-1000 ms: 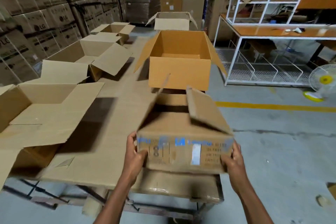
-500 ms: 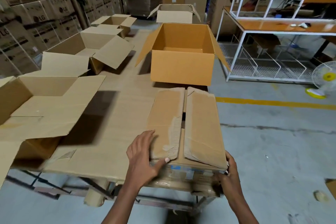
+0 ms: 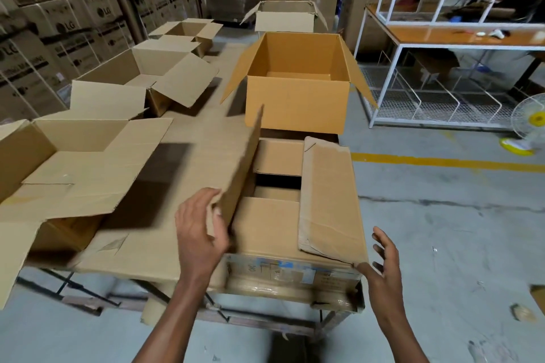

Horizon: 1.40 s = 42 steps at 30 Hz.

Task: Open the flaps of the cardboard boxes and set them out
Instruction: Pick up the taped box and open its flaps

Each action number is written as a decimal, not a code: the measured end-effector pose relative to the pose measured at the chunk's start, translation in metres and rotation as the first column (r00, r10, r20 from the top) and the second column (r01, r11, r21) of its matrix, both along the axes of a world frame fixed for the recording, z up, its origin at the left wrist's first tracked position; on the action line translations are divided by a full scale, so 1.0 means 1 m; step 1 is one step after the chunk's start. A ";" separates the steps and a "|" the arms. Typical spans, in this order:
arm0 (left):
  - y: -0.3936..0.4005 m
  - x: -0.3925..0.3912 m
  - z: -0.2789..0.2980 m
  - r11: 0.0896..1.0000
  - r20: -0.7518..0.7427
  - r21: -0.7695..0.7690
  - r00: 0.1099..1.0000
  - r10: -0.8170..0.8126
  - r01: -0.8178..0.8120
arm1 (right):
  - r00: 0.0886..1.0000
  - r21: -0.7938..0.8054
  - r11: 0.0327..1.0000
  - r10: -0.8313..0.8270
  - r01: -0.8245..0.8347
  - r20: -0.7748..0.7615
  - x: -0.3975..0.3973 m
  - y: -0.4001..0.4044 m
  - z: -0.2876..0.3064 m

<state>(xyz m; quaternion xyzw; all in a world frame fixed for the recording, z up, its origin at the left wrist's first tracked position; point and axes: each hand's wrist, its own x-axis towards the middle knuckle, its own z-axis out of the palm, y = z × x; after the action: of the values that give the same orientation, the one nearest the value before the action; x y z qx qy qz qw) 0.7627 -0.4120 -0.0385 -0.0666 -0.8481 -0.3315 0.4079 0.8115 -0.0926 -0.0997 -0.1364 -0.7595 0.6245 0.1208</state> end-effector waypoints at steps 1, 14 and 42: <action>-0.008 -0.002 0.002 0.997 0.009 0.006 0.997 0.080 -0.080 | 0.999 0.020 1.000 -0.024 0.025 -0.025 0.000 -0.001 0.005; -0.035 -0.012 -0.060 0.945 0.759 -0.185 0.572 0.311 -0.268 | 0.984 0.095 0.993 -0.050 0.067 -0.172 -0.011 -0.057 0.048; 0.034 -0.082 -0.030 0.933 0.792 -0.154 0.605 -0.081 0.326 | 0.984 0.409 0.908 -0.146 0.093 0.100 -0.034 -0.020 0.054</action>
<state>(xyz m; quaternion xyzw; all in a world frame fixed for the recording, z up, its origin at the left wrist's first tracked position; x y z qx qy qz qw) 0.6810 -0.3781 -0.0689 -0.0723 -0.9648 -0.2475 -0.0511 0.7772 -0.1128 -0.0456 -0.1950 -0.8680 0.4362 0.1352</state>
